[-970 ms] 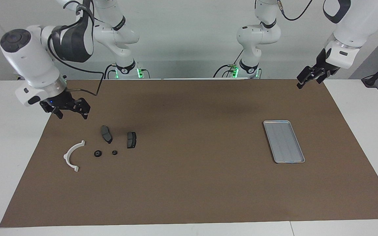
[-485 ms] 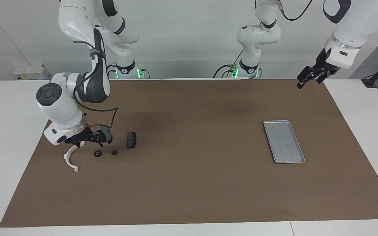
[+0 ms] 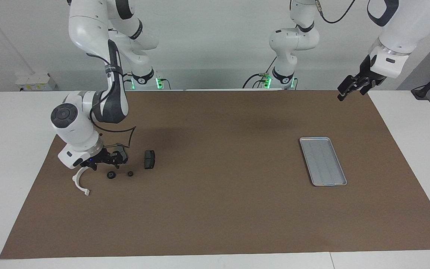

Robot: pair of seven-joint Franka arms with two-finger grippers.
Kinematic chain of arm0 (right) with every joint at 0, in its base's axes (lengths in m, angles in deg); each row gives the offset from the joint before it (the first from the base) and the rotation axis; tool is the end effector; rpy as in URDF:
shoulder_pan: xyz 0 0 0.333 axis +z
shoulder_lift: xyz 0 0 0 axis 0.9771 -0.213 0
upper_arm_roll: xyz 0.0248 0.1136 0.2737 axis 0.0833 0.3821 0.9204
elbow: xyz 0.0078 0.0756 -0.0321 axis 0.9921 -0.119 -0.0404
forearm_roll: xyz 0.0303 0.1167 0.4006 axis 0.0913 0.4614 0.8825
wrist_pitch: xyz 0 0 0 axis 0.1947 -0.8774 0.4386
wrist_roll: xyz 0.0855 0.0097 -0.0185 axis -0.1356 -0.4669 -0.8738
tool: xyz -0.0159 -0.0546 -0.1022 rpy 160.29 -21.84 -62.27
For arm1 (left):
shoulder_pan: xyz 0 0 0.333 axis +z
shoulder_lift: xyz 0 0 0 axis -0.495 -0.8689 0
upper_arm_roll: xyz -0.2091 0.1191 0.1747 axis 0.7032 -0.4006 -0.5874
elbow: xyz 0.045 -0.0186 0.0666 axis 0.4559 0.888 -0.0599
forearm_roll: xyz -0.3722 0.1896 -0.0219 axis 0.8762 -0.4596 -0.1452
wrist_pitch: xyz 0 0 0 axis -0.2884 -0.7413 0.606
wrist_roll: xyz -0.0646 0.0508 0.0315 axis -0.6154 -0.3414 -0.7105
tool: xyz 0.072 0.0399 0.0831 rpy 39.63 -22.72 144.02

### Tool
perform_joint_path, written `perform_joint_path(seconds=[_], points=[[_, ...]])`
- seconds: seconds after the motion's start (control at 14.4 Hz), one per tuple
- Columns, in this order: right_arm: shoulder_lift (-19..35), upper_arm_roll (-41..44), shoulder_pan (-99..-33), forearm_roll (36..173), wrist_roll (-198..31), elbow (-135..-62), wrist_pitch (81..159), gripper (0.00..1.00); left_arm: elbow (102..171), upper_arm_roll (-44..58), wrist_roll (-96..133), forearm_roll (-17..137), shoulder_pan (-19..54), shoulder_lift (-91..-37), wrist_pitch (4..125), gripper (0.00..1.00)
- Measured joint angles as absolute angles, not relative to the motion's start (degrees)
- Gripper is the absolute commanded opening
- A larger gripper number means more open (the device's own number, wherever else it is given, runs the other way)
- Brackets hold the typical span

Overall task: Pick bearing gear from pile to tray
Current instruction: 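Grasp one black bearing gear with the right gripper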

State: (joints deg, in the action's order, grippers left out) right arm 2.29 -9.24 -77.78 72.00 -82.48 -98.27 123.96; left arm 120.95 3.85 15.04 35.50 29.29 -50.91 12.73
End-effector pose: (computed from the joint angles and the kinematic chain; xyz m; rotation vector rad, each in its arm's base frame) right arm 0.6497 -0.0385 0.3000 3.0962 0.1280 -0.0786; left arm 0.5569 -0.0024 0.5936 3.1076 0.3345 -0.1021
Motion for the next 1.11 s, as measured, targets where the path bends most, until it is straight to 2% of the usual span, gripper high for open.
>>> perform_joint_path(seconds=[1.11], points=[[-0.7,-9.4,-78.6,72.0,-85.4,-100.1,130.1,0.88,120.9,3.9,15.0,35.5,29.3,-50.9,12.7,1.00]])
